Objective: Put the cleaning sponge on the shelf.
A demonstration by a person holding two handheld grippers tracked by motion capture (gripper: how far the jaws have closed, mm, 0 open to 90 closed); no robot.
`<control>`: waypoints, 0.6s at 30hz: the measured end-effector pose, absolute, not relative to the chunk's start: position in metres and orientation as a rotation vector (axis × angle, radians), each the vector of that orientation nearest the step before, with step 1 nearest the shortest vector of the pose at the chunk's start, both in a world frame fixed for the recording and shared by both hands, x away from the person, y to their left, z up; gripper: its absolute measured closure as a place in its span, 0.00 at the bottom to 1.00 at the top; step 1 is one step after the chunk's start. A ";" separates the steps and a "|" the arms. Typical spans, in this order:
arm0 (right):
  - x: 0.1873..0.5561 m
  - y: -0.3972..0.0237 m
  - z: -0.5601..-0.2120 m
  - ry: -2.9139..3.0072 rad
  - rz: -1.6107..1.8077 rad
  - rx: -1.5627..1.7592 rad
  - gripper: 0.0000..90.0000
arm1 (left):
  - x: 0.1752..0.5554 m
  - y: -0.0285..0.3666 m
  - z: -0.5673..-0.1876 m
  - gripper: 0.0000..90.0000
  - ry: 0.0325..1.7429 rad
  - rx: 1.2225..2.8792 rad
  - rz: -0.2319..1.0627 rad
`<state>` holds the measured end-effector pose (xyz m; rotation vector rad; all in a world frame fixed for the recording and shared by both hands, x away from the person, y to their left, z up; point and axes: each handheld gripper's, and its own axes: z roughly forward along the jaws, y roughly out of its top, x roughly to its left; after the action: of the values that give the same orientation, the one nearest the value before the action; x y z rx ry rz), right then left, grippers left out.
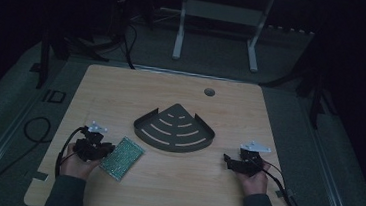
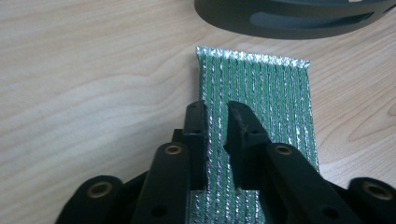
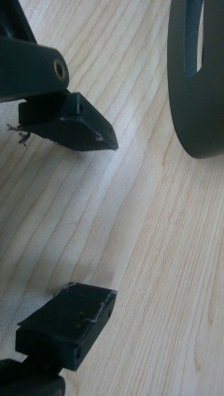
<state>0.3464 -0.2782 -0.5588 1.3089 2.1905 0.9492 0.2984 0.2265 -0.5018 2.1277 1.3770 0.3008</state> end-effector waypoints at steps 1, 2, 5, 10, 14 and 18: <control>0.346 -0.278 -0.559 2.191 0.949 1.309 0.25 | 0.301 0.226 -0.501 0.83 1.374 2.137 0.288; 0.346 -0.278 -0.559 2.191 0.949 1.309 0.25 | 0.303 0.226 -0.500 0.82 1.372 2.150 0.278; 0.346 -0.278 -0.559 2.190 0.949 1.309 0.25 | 0.311 0.226 -0.498 0.79 1.351 2.191 0.241; 0.346 -0.278 -0.559 2.190 0.950 1.309 0.25 | 0.324 0.224 -0.499 0.76 1.331 2.265 0.168; 0.346 -0.278 -0.559 2.190 0.949 1.309 0.25 | 0.333 0.224 -0.498 0.74 1.331 2.303 0.130; 0.346 -0.278 -0.559 2.190 0.950 1.310 0.25 | 0.340 0.224 -0.498 0.74 1.335 2.353 0.091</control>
<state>0.3464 -0.2781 -0.5589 1.3097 2.1897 0.9498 0.3402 0.2241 -0.4982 2.3532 1.3354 0.0908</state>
